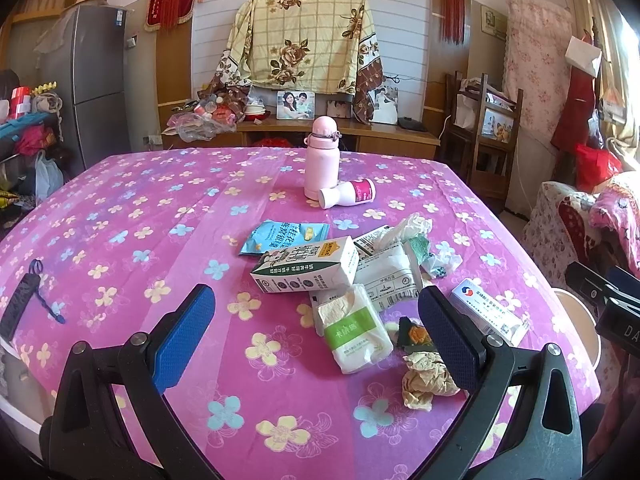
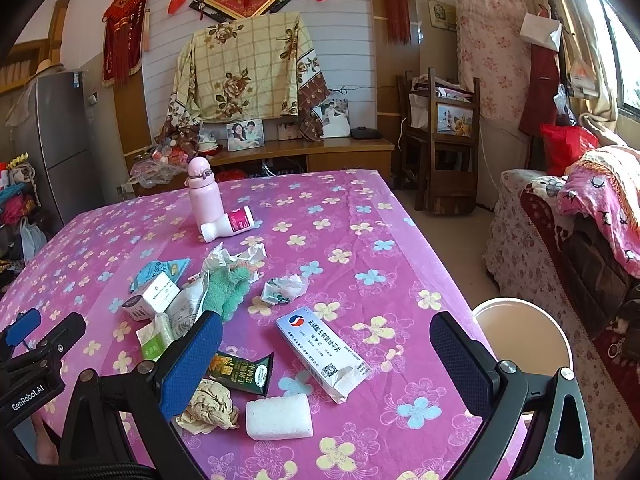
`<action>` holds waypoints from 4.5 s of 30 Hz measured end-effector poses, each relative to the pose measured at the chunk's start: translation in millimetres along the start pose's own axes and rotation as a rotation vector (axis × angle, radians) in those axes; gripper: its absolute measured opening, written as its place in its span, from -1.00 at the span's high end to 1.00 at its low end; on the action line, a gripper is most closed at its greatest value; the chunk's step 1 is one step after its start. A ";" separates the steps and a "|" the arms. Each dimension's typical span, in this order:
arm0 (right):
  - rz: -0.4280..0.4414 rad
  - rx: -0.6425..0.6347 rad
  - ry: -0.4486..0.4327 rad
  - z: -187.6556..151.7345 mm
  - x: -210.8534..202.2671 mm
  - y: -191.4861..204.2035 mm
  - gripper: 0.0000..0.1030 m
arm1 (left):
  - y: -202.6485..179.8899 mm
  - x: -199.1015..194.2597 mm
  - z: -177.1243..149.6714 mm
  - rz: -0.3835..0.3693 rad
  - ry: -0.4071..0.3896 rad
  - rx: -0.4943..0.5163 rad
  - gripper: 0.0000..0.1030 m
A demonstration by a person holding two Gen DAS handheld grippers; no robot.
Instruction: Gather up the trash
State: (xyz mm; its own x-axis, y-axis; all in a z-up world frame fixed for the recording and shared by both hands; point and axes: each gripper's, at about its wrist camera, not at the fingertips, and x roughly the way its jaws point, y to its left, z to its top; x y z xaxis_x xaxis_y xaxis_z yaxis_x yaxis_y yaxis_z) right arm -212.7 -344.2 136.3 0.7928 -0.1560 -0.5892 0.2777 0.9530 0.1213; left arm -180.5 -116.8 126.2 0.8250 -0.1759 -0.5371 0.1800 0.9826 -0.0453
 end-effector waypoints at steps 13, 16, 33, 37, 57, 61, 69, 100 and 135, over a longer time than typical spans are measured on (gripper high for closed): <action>0.001 0.006 0.023 -3.1 1.6 -3.7 -1.00 | -0.2 3.1 -5.3 0.004 0.016 -0.002 -0.96; 0.006 0.012 0.045 -1.3 1.5 -2.4 -1.00 | 0.6 3.7 -5.4 0.007 0.017 0.000 -0.96; 0.011 0.005 0.037 2.0 -0.4 0.2 -1.00 | 3.1 4.1 -1.1 0.008 0.013 -0.002 -0.96; 0.012 0.006 0.036 1.6 -0.2 0.4 -1.00 | 3.4 3.8 -0.1 0.008 0.012 -0.002 -0.96; 0.027 0.011 0.009 -0.7 -1.2 -4.4 -1.00 | 6.2 0.9 5.6 0.015 0.000 -0.011 -0.96; 0.017 0.002 0.013 -1.1 -0.7 -5.8 -1.00 | 10.4 1.3 5.0 0.010 -0.004 -0.012 -0.96; -0.017 -0.027 0.075 -9.3 12.4 -24.6 -1.00 | 1.9 14.9 -5.1 -0.092 0.083 0.013 -0.97; 0.235 -0.219 0.379 -29.7 160.5 -26.4 -0.07 | -75.3 95.1 -54.7 -0.347 0.456 0.136 0.29; 0.066 -0.082 0.353 -54.9 125.0 -145.7 0.08 | -225.1 48.4 -8.7 -0.500 0.371 0.340 0.33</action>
State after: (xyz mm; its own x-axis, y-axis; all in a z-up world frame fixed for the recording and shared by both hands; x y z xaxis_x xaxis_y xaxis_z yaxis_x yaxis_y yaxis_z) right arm -183.8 -488.3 1.1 0.5672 -0.0082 -0.8235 0.1768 0.9778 0.1121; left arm -185.8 -346.1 103.1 0.3740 -0.5103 -0.7744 0.6966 0.7058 -0.1287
